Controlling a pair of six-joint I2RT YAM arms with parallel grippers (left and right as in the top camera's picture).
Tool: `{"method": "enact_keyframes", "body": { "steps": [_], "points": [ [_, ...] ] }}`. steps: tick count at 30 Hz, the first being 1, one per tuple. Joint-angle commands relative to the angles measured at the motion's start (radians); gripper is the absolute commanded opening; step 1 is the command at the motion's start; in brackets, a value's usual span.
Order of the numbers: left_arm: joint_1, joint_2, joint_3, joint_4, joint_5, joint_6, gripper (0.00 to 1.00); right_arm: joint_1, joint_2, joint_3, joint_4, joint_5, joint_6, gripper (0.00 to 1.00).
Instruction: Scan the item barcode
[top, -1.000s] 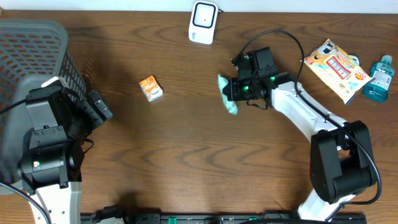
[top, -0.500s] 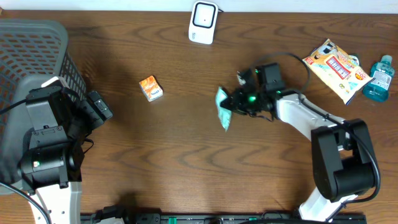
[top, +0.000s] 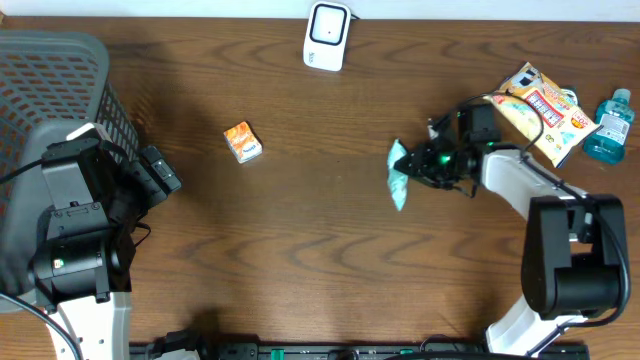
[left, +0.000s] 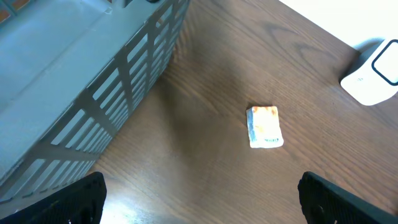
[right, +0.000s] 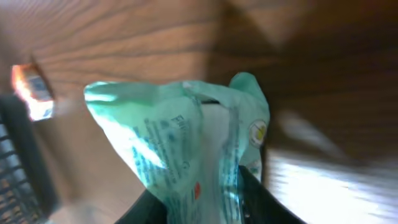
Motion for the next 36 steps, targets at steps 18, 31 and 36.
{"method": "enact_keyframes", "body": {
  "steps": [18, 31, 36],
  "points": [
    [0.006, 0.002, 0.005, 0.000, -0.012, -0.009, 0.98, 0.024, -0.046, 0.128, 0.069, -0.403, -0.018, 0.01],
    [0.006, 0.002, 0.005, 0.000, -0.012, -0.009, 0.98, 0.250, 0.090, 0.127, 0.276, -0.410, 0.188, 0.01],
    [0.006, 0.002, 0.005, 0.000, -0.012, -0.009, 0.98, 0.309, 0.177, 0.127, 0.463, -0.441, 0.291, 0.01]
  ]
}}
